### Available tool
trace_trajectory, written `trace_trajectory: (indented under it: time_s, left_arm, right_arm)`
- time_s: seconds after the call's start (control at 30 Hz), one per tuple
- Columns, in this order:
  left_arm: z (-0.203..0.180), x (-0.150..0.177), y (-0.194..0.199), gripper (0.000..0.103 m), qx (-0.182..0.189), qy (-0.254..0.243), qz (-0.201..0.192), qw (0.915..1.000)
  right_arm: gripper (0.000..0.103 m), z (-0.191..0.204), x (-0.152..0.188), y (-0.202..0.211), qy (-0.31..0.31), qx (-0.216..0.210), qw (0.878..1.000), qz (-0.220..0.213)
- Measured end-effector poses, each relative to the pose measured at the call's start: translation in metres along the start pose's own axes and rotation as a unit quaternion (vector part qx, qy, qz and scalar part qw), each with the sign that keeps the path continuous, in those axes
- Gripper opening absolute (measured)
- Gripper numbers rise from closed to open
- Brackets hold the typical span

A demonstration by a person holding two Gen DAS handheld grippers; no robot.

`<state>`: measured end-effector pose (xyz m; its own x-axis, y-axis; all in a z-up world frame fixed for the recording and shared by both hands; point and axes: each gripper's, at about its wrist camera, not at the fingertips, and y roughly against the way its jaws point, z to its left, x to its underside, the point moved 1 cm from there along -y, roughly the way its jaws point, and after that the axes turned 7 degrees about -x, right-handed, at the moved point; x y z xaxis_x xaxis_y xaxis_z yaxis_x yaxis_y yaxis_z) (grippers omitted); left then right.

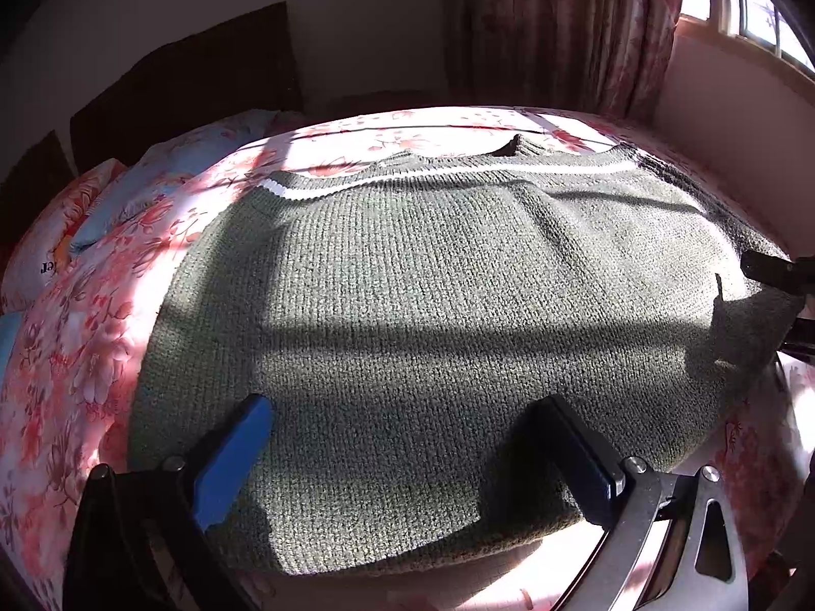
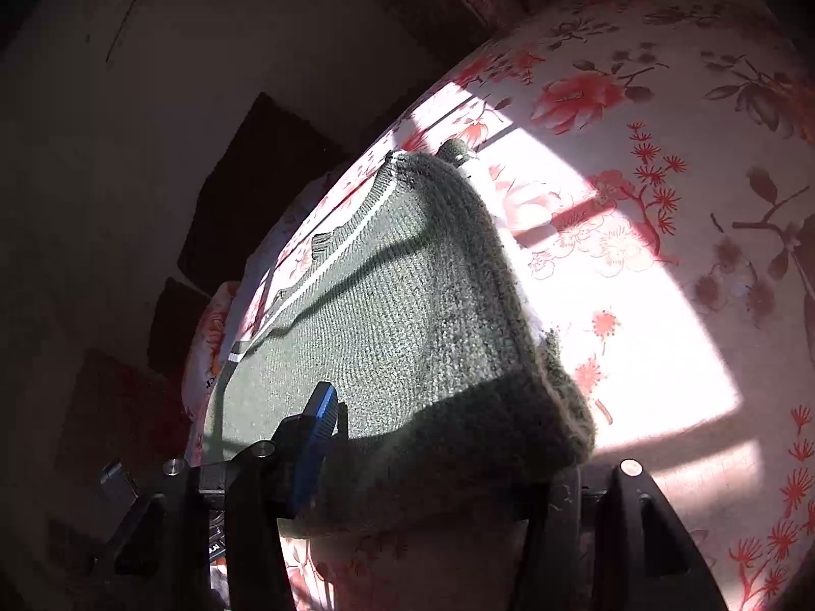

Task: Fold small clothes
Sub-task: 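Grasp the sweater edge with both grippers and fold it over in half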

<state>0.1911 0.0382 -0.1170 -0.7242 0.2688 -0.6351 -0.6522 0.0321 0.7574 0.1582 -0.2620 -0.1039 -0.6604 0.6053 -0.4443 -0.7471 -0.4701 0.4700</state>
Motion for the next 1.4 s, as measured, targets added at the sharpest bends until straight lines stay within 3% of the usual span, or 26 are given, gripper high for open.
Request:
trace_trajectory:
  time_s: [0.1, 0.13, 0.17, 0.3, 0.5, 0.6, 0.73, 0.83, 0.9, 1.0, 1.1, 1.17, 1.23, 1.27, 1.3, 1.37, 1.4]
  left_arm:
    - [-0.001, 0.000, 0.002, 0.103, -0.002, -0.003, -0.001, 1.0000]
    - [-0.002, 0.000, 0.003, 0.103, -0.004, -0.005, -0.003, 1.0000]
    - [-0.003, 0.000, 0.006, 0.103, -0.008, -0.008, -0.006, 0.9999]
    - [-0.011, -0.009, 0.021, 0.103, 0.013, -0.002, -0.019, 0.9997]
    - [-0.057, -0.024, 0.014, 0.103, 0.021, -0.059, -0.014, 0.9980]
    - [-0.064, -0.021, 0.013, 0.103, 0.040, -0.045, 0.004, 0.9982]
    - [-0.074, -0.011, 0.023, 0.103, 0.055, -0.093, -0.001, 0.9942]
    - [-0.042, -0.011, 0.037, 0.103, 0.070, -0.034, -0.024, 0.9967]
    - [-0.004, -0.016, 0.045, 0.103, 0.103, 0.035, -0.034, 0.9934]
    - [0.057, -0.023, 0.055, 0.103, 0.161, 0.135, -0.045, 0.9767]
    - [0.103, -0.023, 0.053, 0.103, 0.261, 0.212, -0.034, 0.9412]
    - [0.124, -0.017, 0.045, 0.103, 0.317, 0.252, -0.020, 0.9140]
    - [0.134, -0.011, 0.037, 0.103, 0.349, 0.276, -0.002, 0.8955]
    - [0.136, -0.009, 0.033, 0.103, 0.360, 0.281, 0.005, 0.8898]
    - [0.137, -0.007, 0.030, 0.103, 0.369, 0.283, 0.015, 0.8850]
    - [0.133, -0.007, 0.023, 0.103, 0.388, 0.282, 0.033, 0.8768]
    - [0.130, -0.010, 0.020, 0.103, 0.402, 0.279, 0.039, 0.8711]
  right_arm:
    - [0.051, 0.006, -0.008, -0.017, 0.009, 0.016, 1.000, -0.014]
    - [0.031, 0.006, -0.010, -0.018, 0.008, 0.021, 1.000, -0.017]
    - [0.027, 0.007, -0.010, -0.014, 0.014, 0.010, 1.000, -0.026]
    - [0.025, 0.025, 0.004, 0.009, 0.086, 0.013, 0.995, -0.047]
    - [0.025, 0.025, 0.008, 0.036, 0.099, 0.015, 0.993, -0.063]
    - [0.025, 0.028, 0.005, 0.055, 0.102, 0.002, 0.991, -0.081]
    - [0.025, 0.049, 0.004, 0.065, 0.150, 0.033, 0.983, -0.096]
    - [0.025, 0.079, 0.008, 0.060, 0.203, 0.068, 0.971, -0.109]
    - [0.025, 0.114, 0.019, 0.050, 0.274, 0.101, 0.950, -0.114]
    - [0.025, 0.172, 0.050, 0.018, 0.412, 0.150, 0.893, -0.106]
    - [0.025, 0.210, 0.100, -0.034, 0.545, 0.189, 0.815, -0.065]
    - [0.026, 0.210, 0.138, -0.080, 0.616, 0.217, 0.757, 0.004]
    - [0.027, 0.194, 0.172, -0.112, 0.658, 0.237, 0.713, 0.056]
    - [0.028, 0.192, 0.186, -0.114, 0.688, 0.252, 0.680, 0.024]
    - [0.028, 0.191, 0.192, -0.115, 0.701, 0.264, 0.662, 0.016]
    - [0.027, 0.194, 0.186, -0.107, 0.692, 0.253, 0.676, 0.007]
    - [0.026, 0.195, 0.184, -0.104, 0.691, 0.252, 0.677, -0.002]
